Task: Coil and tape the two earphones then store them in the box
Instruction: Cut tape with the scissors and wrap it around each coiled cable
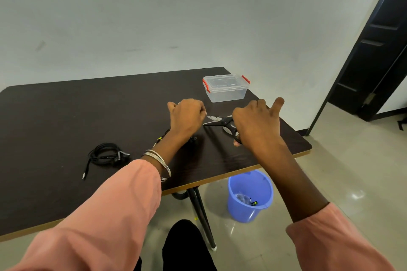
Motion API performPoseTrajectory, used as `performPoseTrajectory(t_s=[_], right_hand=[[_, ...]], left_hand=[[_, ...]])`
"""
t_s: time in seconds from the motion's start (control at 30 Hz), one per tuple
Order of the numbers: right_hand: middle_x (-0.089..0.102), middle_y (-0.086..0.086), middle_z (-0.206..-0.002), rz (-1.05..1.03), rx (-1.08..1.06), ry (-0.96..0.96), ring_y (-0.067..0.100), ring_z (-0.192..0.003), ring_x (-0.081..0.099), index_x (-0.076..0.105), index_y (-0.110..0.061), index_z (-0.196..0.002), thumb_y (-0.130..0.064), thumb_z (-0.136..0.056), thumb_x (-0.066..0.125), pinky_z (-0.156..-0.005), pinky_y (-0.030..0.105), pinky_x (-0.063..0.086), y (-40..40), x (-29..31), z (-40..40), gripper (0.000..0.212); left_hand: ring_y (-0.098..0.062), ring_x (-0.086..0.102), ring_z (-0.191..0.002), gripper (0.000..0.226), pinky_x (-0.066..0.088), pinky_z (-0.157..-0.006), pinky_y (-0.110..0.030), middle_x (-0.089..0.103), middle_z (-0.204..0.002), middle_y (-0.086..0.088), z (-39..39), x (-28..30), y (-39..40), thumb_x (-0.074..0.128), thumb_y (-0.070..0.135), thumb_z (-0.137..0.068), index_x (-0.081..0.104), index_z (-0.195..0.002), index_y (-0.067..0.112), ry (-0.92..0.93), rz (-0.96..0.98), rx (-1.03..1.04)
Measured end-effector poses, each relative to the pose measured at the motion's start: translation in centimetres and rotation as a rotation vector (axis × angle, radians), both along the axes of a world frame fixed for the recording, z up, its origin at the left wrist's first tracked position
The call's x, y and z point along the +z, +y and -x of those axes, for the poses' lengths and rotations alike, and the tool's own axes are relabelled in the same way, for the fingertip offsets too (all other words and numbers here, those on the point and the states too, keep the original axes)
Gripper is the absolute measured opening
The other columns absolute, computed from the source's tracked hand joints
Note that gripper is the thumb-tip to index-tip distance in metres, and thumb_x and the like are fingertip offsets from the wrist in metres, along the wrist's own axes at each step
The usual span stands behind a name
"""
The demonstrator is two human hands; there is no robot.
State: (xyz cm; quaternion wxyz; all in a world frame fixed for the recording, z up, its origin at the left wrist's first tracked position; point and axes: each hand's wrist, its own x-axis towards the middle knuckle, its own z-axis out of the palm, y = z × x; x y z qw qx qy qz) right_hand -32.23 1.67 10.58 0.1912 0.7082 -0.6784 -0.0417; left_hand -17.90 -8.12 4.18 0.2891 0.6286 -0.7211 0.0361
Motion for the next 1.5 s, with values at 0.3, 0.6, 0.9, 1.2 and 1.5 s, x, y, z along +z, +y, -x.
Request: performPoseTrajectory(t_s=[0.3,0.6,0.9,1.2,1.5], right_hand=[[0.062,0.012,-0.108,0.052,0.003,-0.008,0.029,-0.111,0.054,0.059,-0.017,-0.111,-0.025,-0.082,0.073,-0.103,0.054,0.025,-0.6,-0.3,-0.1,0.032],[0.054,0.008,-0.084,0.083,-0.031,-0.082,0.025,-0.103,0.056,0.058,-0.019,-0.095,-0.017,-0.084,0.069,-0.103,0.054,0.024,-0.8,-0.6,0.8,0.016],[0.049,0.018,-0.127,-0.085,-0.132,-0.162,0.034,-0.126,0.038,0.059,-0.02,-0.109,-0.056,-0.07,0.074,-0.103,0.06,0.023,-0.6,-0.7,2.6,0.056],[0.057,0.014,-0.121,-0.093,-0.222,-0.559,0.033,-0.12,0.046,0.058,-0.015,-0.111,-0.061,-0.072,0.07,-0.098,0.05,0.035,-0.7,-2.2,1.7,0.061],[0.064,0.014,-0.101,-0.068,-0.14,-0.67,0.032,-0.101,0.056,0.059,-0.008,-0.099,-0.039,-0.085,0.067,-0.079,0.034,0.047,-0.8,-6.2,-3.7,0.035]], left_hand=[[-0.014,0.06,-0.092,0.018,0.028,-0.094,-0.041,0.07,-0.094,0.003,0.0,0.1,0.0,0.055,0.022,-0.094,0.072,-0.095,0.02,-0.003,-0.001,-0.005],[-0.016,0.06,-0.088,0.021,0.024,-0.085,-0.037,0.071,-0.09,0.005,-0.3,-0.1,0.1,0.052,0.019,-0.092,0.073,-0.092,0.02,0.012,0.016,0.006],[-0.022,0.062,-0.088,0.02,0.025,-0.08,-0.037,0.071,-0.089,0.002,-0.9,-0.1,-0.1,0.049,0.018,-0.091,0.068,-0.086,0.017,0.223,-0.015,0.11],[-0.011,0.066,-0.089,0.021,0.055,-0.082,-0.026,0.073,-0.094,-0.001,-2.2,1.0,1.0,0.057,0.007,-0.091,0.071,-0.079,0.016,0.99,-0.224,-0.032],[-0.011,0.06,-0.082,0.022,0.044,-0.066,-0.024,0.072,-0.091,0.004,-6.1,1.1,3.8,0.055,0.005,-0.092,0.072,-0.094,0.019,1.238,-0.27,-0.038]])
